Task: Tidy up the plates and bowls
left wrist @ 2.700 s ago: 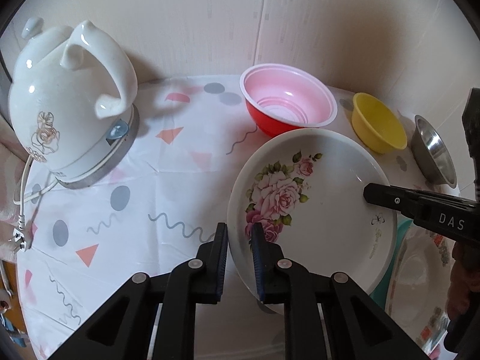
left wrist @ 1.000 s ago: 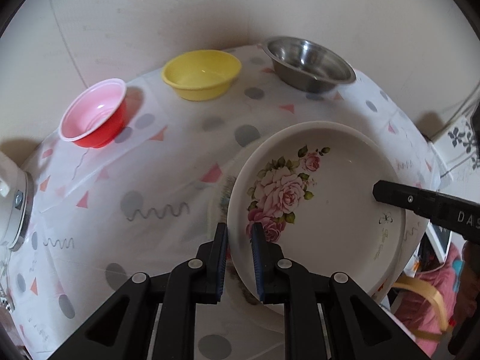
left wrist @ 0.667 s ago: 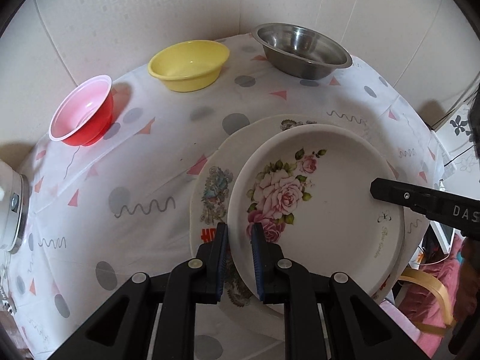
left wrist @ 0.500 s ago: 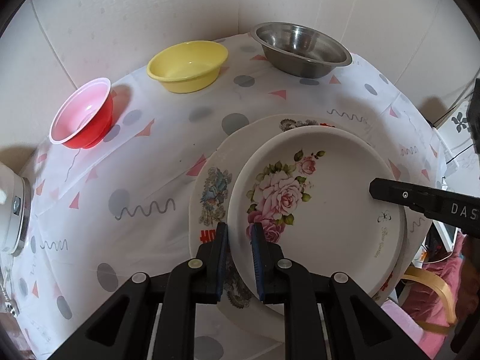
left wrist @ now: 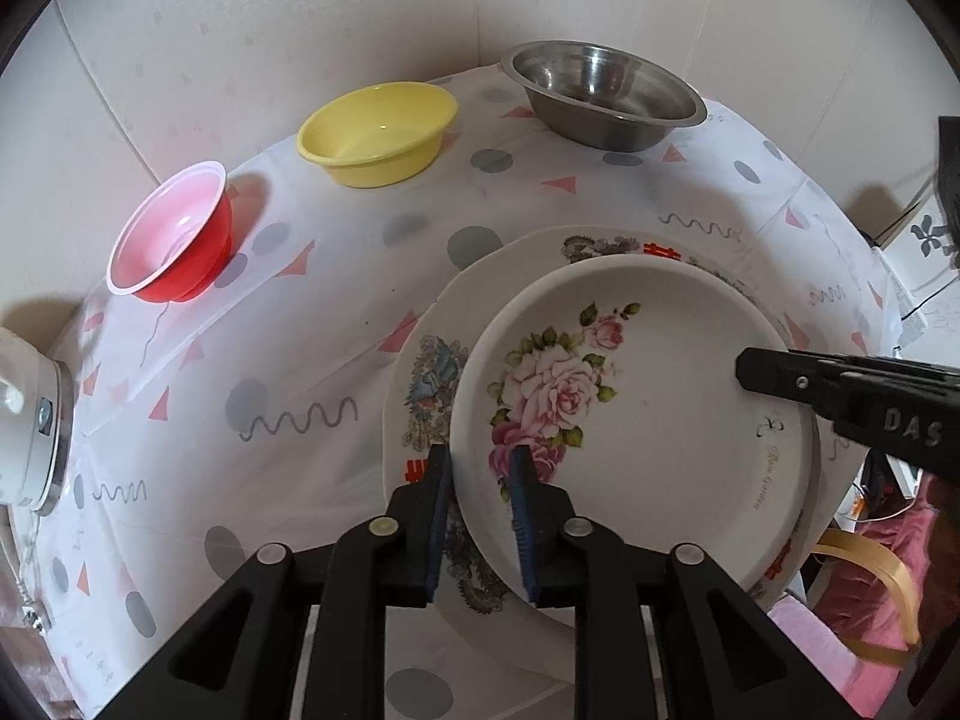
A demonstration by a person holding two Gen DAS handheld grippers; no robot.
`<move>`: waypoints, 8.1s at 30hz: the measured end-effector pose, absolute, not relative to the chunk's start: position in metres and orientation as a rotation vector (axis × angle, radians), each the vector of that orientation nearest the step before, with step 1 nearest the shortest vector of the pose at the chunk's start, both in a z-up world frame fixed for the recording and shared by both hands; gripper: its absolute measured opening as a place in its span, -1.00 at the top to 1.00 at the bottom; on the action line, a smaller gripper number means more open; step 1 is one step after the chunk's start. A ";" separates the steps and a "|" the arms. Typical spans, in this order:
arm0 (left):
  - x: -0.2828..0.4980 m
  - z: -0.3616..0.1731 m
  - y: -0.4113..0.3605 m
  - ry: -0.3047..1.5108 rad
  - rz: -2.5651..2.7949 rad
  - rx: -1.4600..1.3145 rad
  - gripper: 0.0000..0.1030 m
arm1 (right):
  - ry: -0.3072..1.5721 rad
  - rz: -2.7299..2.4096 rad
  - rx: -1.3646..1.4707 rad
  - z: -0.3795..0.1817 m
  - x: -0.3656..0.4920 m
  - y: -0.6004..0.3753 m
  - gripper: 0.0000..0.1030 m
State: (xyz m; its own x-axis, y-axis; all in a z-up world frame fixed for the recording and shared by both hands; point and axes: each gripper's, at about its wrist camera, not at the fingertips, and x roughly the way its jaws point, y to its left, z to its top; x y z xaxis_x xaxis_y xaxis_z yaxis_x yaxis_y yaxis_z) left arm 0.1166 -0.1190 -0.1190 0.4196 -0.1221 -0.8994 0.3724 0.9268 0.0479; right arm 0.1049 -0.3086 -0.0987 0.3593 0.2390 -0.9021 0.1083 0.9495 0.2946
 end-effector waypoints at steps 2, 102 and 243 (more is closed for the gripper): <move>0.117 -0.119 -0.118 1.099 -0.317 0.253 0.58 | 1.208 0.079 0.285 -0.098 0.107 -0.304 0.80; 0.248 -0.085 -0.126 1.142 -0.122 0.250 -0.93 | 1.120 -0.071 0.506 -0.125 0.297 -0.416 0.45; 0.090 -0.104 0.112 1.133 0.037 -0.129 0.61 | 1.258 0.502 0.089 -0.133 0.168 -0.106 0.75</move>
State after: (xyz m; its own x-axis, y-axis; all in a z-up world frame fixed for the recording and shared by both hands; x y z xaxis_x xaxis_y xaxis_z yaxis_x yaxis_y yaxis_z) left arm 0.0905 0.1124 -0.1043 0.4242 -0.0360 -0.9049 -0.0949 0.9919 -0.0839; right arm 0.1678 -0.1062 -0.1329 0.2149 0.4090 -0.8869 -0.3137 0.8889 0.3339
